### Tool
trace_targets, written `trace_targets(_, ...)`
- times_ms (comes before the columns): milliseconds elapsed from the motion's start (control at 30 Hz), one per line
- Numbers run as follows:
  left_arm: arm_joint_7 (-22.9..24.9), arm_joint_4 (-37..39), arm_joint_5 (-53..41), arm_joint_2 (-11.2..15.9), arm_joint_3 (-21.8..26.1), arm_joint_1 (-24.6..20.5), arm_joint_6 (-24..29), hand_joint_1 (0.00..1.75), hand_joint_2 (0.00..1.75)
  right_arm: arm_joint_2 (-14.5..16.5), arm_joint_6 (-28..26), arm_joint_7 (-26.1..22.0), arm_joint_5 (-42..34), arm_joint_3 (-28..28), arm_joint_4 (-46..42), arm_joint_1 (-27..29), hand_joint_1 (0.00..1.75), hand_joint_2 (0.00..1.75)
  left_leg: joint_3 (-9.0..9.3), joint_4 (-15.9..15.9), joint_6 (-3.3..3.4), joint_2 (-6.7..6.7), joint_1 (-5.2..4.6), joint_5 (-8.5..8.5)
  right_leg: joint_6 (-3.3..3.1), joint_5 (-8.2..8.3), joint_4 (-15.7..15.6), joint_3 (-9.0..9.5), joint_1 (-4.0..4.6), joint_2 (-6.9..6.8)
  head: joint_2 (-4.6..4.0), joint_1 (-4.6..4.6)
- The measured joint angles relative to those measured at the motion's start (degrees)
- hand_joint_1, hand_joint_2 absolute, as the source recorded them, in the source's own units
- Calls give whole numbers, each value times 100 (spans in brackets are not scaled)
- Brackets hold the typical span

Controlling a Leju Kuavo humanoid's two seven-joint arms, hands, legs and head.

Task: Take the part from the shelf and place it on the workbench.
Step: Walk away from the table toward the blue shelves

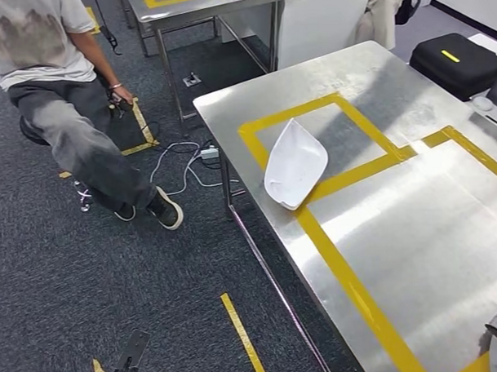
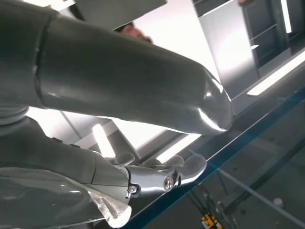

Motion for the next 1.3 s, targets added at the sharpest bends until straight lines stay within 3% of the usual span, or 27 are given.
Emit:
trace_targets(33, 1, 0, 0, 0, -1, 2, -1, 0, 0, 1, 0, 0, -1, 0, 0, 5, 0, 0, -136, 308, -10, 50, 6, -108, -9, -6, 2, 2, 10, -76, 0, -1)
trace_targets(67, 3, 0, 0, 1, -1, 7, -1, 0, 0, 3, 0, -4, -9, 0, 1, 7, 0, 0, -191, 444, -13, 73, 10, -113, -16, -13, 3, 7, 16, -150, 0, -1)
trace_targets(100, 5, 0, 0, 2, -2, 13, -1, 0, 0, 7, 0, -13, -30, 1, 1, 9, 0, 0, -134, 341, -8, 89, 11, -3, -19, -20, 3, 17, 21, -221, 0, -2)
trace_targets(167, 10, 0, 0, 9, -8, 18, -1, 0, 0, 19, 1, -36, -87, 0, -1, 13, 0, 0, 234, -394, 36, 221, -3, 386, -15, -44, 2, 55, 31, -356, 0, -2)
trace_targets(233, 11, 0, 0, 15, -19, 7, -1, 0, 0, 30, 2, -49, -128, -5, -1, 21, 0, 0, 548, -1047, 96, 407, -49, 589, 16, -79, 14, 79, 62, -478, 0, 2)
trace_targets(267, 12, 0, 0, 17, -26, 3, -1, 0, 0, 34, 1, -52, -136, -5, -1, 24, 0, 0, 594, -1168, 119, 451, -70, 593, 34, -91, 17, 84, 74, -536, 0, 3)
trace_targets(333, 13, 0, 0, 21, -37, 9, -1, 0, 0, 38, 2, -60, -141, -3, -2, 25, 0, 0, 589, -1205, 160, 359, -73, 596, 81, -109, 3, 101, 83, -640, 0, 4)
trace_targets(400, 13, 0, 0, 23, -38, 18, 1, 0, 0, 40, 1, -67, -144, -4, -3, 22, 0, 0, 604, -1258, 217, 246, -38, 635, 138, -223, 125, 46, 64, -469, 1, 14)
trace_targets(467, 13, 0, 0, 17, -40, 7, -1, 0, 0, 44, -2, -67, -147, -9, -2, 31, 0, 0, 614, -1286, 255, 137, -6, 662, 186, -536, 706, -239, 39, -134, 1, 36)
trace_targets(500, 13, 0, 0, 15, -41, 2, -2, 0, 0, 47, -2, -67, -148, -11, -2, 42, 0, 0, 611, -1285, 260, 84, -3, 665, 201, -705, 1095, -431, 34, -40, 1, 41)
trace_targets(567, 14, 0, 0, 11, -42, 5, -3, 0, 0, 55, -1, -67, -149, -8, -2, 61, 0, 0, 613, -1283, 262, -13, -3, 666, 222, -879, 1667, -741, 31, 4, 0, 44)
trace_targets(600, 14, 0, 0, 12, -41, 9, -2, 0, 0, 57, 0, -67, -149, -7, -2, 66, 0, 0, 617, -1282, 261, -64, -3, 666, 225, -834, 1730, -800, 30, 6, 0, 43)
trace_targets(667, 15, 0, 0, 12, -41, 13, -2, 0, 0, 62, 0, -66, -149, -6, -2, 69, 0, 0, 633, -1275, 255, -195, 5, 662, 228, -486, 1342, -674, 17, 34, 0, 42)
trace_targets(733, 15, 0, 0, 11, -42, 5, -2, 0, 0, 63, 0, -67, -149, -8, -1, 69, 0, 0, 633, -1244, 222, -339, 11, 646, 236, -91, 521, -319, -21, 237, 0, 44)
trace_targets(800, 15, 0, 0, 13, -42, -2, -3, 0, 0, 65, 1, -66, -149, -11, 0, 72, 0, 0, 594, -1211, 158, -471, 12, 643, 217, 22, 80, -87, -40, 399, 1, 41)
trace_targets(867, 15, 0, 0, 16, -42, 15, -3, 0, 0, 67, 2, -67, -149, -9, -1, 67, 0, 0, 557, -1211, 95, -591, 24, 666, 163, 10, 56, -41, -27, 327, 1, 33)
trace_targets(900, 15, 0, 0, 19, -42, 27, -3, 0, 0, 68, 2, -67, -149, -7, -1, 60, 0, 0, 545, -1192, 67, -566, 27, 651, 133, 17, 48, -33, -26, 263, 0, 32)
trace_targets(967, 15, 0, 0, 22, -42, 29, -2, 0, 0, 71, 1, -68, -148, -6, -3, 63, 0, 0, 430, -927, 13, -306, 14, 460, 64, 22, 29, -16, -29, 125, 0, 5)
trace_targets(1033, 15, 0, 0, 22, -42, 14, -2, 0, 0, 76, 0, -68, -149, -7, -4, 74, 0, 0, 110, -203, -28, -4, 14, 69, 15, 8, 27, -10, -13, -25, 0, -21)
trace_targets(1100, 15, 0, 0, 22, -42, 17, -2, 0, 0, 81, 0, -68, -149, -7, -4, 76, 0, 0, -178, 446, -44, 69, 27, -157, -5, -8, 29, -3, -2, -179, 0, -23)
trace_targets(1133, 15, 0, 0, 22, -42, 23, -3, 0, 0, 85, 0, -68, -148, -6, -4, 76, 0, 0, -190, 487, -42, 78, 28, -104, -9, -18, 30, 7, 1, -250, 0, -25)
trace_targets(1200, 15, 0, 0, 22, -42, 28, -3, 0, 0, 91, -1, -69, -148, -5, -4, 73, 0, 0, 95, -93, 2, 171, 16, 284, -5, -48, 30, 51, 12, -386, 0, -25)
trace_targets(1267, 15, 0, 0, 26, -43, 14, -3, 0, 0, 98, -2, -80, -153, -8, -4, 74, 0, 0, 463, -852, 84, 459, -45, 573, 24, -90, 36, 94, 43, -514, 0, -23)
trace_targets(1300, 15, 0, 0, 28, -44, 4, -3, 0, 0, 104, -3, -87, -157, -9, -3, 72, 0, 0, 553, -1067, 117, 563, -75, 620, 43, -104, 39, 103, 60, -577, 0, -20)
